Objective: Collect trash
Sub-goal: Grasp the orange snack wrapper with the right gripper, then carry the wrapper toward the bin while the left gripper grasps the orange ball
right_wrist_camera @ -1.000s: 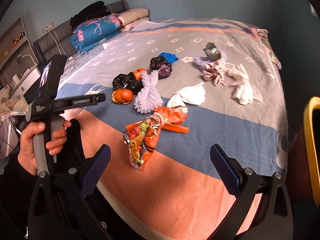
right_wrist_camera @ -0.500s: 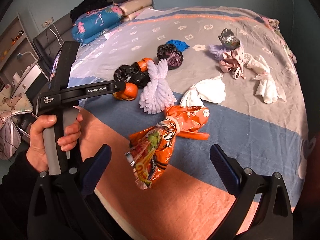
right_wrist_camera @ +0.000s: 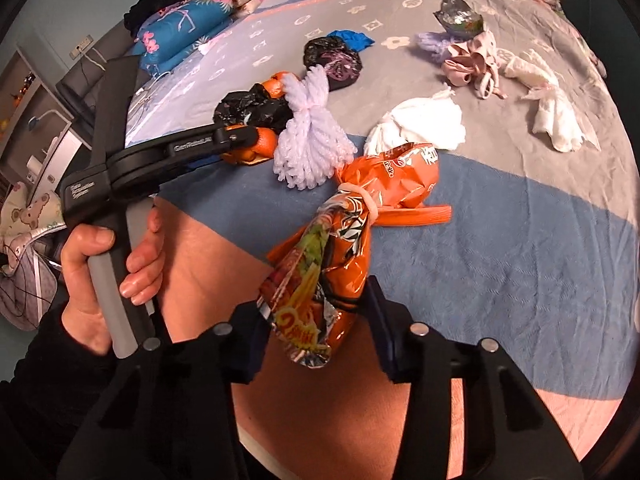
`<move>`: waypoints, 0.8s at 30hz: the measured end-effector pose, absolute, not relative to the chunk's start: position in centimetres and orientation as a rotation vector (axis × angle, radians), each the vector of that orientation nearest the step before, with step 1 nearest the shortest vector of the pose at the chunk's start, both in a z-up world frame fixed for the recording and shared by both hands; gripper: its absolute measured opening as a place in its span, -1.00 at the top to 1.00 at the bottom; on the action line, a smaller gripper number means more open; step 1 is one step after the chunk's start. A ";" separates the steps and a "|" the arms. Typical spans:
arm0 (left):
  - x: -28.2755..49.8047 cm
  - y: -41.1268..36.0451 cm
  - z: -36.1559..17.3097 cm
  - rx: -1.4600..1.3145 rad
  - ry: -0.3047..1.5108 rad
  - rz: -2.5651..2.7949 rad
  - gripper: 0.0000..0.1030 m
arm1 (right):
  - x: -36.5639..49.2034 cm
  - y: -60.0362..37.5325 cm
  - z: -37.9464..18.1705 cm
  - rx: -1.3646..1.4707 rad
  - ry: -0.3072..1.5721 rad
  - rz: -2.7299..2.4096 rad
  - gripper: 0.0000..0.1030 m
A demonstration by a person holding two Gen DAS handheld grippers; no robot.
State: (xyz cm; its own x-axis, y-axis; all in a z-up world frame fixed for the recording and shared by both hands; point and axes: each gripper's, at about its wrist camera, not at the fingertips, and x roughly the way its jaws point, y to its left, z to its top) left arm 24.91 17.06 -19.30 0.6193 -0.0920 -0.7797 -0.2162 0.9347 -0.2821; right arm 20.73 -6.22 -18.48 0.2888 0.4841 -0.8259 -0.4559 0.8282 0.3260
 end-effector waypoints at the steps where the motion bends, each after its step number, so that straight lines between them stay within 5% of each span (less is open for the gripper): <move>1: 24.8 17.1 -19.3 -0.376 0.903 0.073 0.18 | 20.8 -6.4 -18.5 0.037 1.121 0.627 0.27; 5: 24.1 17.7 -19.1 -0.416 0.902 0.069 0.21 | 20.4 -7.1 -18.1 0.034 1.123 0.609 0.42; 24: 16.8 15.5 -12.8 -0.405 0.786 -0.017 0.22 | 16.0 -15.4 -10.9 0.141 1.002 0.623 0.44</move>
State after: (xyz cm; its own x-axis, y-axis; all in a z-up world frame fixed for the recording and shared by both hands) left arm 16.79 15.53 -12.78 0.7106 -0.1637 -0.6843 -0.1346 0.9230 -0.3606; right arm 16.04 -15.42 -10.89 0.3820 0.5492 -0.7433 -0.4239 0.8188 0.3871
